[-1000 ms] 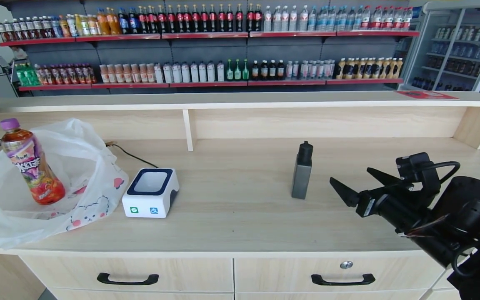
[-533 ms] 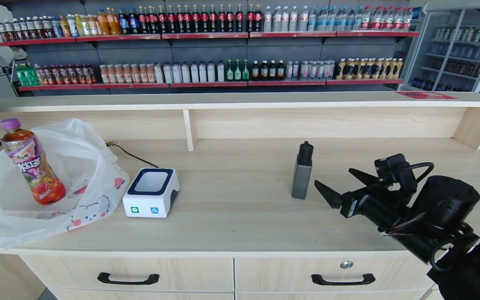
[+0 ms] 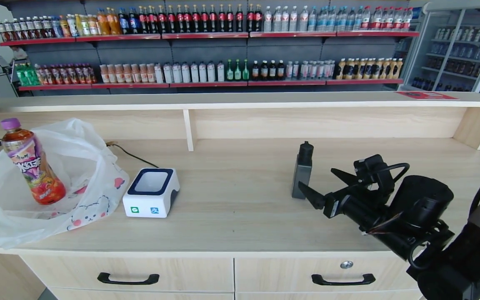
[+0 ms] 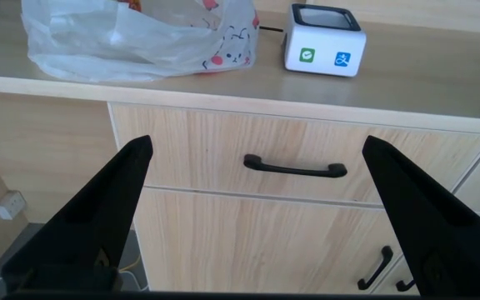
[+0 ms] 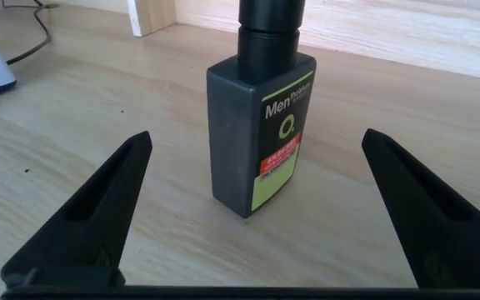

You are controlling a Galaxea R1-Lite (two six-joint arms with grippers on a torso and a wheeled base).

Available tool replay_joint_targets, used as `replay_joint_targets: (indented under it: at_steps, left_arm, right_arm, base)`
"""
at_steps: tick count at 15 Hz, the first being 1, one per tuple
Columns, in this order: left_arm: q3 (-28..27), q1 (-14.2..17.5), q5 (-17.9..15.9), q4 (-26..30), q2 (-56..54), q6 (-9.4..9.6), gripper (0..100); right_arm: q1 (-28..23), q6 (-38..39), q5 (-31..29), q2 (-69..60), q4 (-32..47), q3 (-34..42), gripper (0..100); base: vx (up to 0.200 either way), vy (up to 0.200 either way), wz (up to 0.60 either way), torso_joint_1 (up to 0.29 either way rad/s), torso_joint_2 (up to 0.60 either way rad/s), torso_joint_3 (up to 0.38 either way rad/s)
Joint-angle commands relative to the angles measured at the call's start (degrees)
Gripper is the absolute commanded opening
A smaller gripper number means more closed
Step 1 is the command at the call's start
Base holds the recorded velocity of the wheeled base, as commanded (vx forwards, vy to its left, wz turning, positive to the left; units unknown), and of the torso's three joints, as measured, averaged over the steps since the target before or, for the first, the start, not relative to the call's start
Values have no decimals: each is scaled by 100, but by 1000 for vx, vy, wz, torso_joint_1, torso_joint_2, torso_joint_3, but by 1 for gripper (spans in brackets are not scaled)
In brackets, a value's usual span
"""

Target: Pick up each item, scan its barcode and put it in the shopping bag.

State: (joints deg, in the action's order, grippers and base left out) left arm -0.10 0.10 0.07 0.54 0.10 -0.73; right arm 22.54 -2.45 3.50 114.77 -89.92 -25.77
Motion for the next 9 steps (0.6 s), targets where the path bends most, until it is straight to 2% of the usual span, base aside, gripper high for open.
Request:
replay_joint_targets:
  at_steps: [1,9]
  left_arm:
    - [1,-1,1,-1,-1,-6,100]
    - [1,-1,1,-1,-1,-15,100]
  right_arm:
    - [31,-1,2,194,-8,-165,100]
    - [339,-1,-157,361,-8,-367,100]
  base:
    - [0,0,0,0,0,0]
    - [0,0,0,0,0,0]
